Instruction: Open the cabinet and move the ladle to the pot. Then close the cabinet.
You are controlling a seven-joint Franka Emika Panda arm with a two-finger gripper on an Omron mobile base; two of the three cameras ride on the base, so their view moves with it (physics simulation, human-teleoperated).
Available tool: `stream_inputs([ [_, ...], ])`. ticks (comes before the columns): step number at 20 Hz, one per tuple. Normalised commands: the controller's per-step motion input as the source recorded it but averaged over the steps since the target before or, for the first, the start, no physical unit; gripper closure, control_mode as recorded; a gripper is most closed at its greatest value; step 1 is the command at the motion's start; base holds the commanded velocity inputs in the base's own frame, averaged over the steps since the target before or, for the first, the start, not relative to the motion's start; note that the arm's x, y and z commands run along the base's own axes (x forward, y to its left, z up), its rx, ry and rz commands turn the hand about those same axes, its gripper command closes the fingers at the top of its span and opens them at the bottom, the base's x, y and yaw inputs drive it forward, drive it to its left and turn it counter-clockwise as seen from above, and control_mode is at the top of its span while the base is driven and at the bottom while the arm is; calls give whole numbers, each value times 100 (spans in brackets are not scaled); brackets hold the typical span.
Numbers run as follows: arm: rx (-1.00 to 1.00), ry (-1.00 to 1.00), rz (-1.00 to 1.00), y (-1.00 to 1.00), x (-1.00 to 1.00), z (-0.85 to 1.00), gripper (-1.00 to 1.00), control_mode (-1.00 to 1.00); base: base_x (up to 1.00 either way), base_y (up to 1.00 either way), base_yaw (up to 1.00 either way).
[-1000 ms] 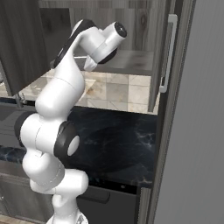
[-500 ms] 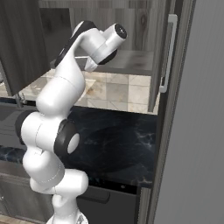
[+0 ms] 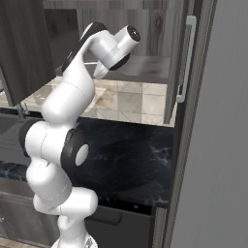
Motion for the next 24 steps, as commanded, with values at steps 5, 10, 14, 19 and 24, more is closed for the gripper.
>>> stream_inputs([
  [5, 7, 18, 0, 0, 3, 6, -100, -100, 0, 0, 0],
  [10, 8, 15, 0, 0, 0, 9, -100, -100, 0, 0, 0],
  [14, 5, 7, 0, -1, 0, 9, -100, -100, 0, 0, 0],
  [19, 1, 0, 0, 0, 9, 0, -100, -100, 0, 0, 0],
  [24, 0, 0, 0, 0, 23, 0, -100, -100, 0, 0, 0],
])
